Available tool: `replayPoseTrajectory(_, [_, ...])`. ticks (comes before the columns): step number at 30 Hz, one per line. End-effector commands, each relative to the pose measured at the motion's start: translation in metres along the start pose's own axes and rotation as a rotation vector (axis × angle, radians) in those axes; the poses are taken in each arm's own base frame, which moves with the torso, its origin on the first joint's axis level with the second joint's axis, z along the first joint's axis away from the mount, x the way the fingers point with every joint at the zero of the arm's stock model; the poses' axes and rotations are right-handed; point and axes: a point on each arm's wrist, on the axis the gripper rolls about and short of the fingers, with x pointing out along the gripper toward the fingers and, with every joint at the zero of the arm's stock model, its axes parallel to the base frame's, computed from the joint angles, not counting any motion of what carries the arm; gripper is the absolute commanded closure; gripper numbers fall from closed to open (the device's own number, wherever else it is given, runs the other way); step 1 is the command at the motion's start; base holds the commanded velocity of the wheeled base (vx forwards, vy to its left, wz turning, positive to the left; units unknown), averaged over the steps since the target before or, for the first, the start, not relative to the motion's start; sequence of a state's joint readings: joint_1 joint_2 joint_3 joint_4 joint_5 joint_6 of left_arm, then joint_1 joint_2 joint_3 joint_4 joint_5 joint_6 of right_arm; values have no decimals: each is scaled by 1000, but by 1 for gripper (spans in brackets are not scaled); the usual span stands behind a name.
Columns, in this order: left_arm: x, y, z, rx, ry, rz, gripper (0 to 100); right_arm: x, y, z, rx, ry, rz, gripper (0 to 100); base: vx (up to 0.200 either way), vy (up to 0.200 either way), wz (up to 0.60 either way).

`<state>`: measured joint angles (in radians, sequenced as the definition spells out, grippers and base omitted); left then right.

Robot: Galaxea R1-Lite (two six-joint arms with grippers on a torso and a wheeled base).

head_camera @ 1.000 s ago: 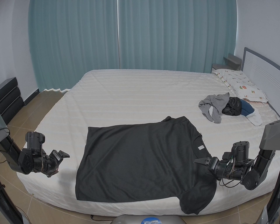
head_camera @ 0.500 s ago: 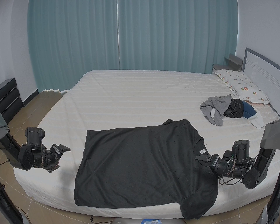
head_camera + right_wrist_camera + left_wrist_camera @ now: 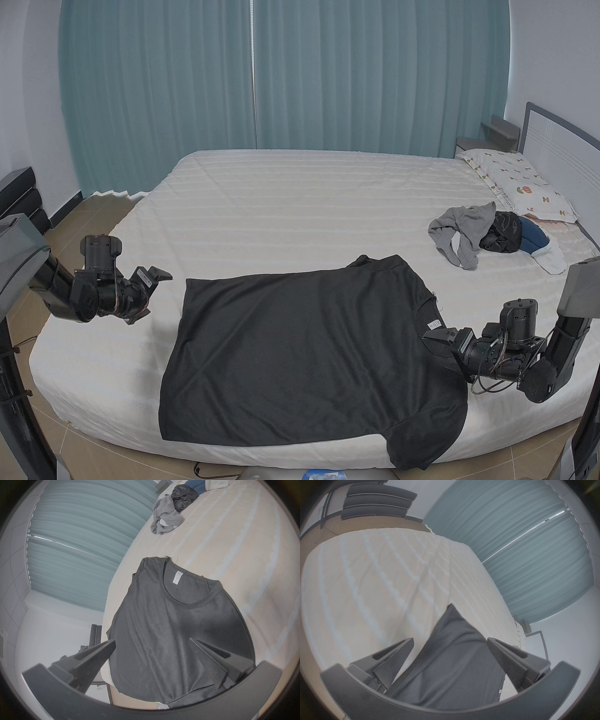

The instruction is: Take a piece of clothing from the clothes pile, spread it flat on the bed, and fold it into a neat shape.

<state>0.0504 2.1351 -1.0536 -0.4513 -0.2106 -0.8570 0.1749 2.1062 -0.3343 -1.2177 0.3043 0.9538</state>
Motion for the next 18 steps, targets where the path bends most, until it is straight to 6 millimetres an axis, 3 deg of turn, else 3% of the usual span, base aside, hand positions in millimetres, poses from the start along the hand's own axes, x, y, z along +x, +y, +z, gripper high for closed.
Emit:
replayPoseTrajectory(1, [61, -5, 13, 6, 46, -10, 0, -3, 0, 0, 3, -4, 0, 0, 0, 0, 0])
replayPoseTrajectory(5, [80, -13, 15, 20, 42, -34, 0, -6, 1, 3, 6, -22, 2, 0, 0, 0, 0])
replayPoseTrajectory(7, [108, -22, 7, 52, 30, -51, 0, -15, 2, 0, 2, -24, 4, 0, 0, 0, 0])
replayPoseTrajectory(11, [132, -33, 0, 74, 5, -65, 0, -17, 5, 0, -4, -24, 17, 0, 0, 0, 0])
replayPoseTrajectory(18, [146, -30, 2, 75, -61, -32, 0, -14, 1, -5, 3, 2, -1, 0, 0, 0, 0])
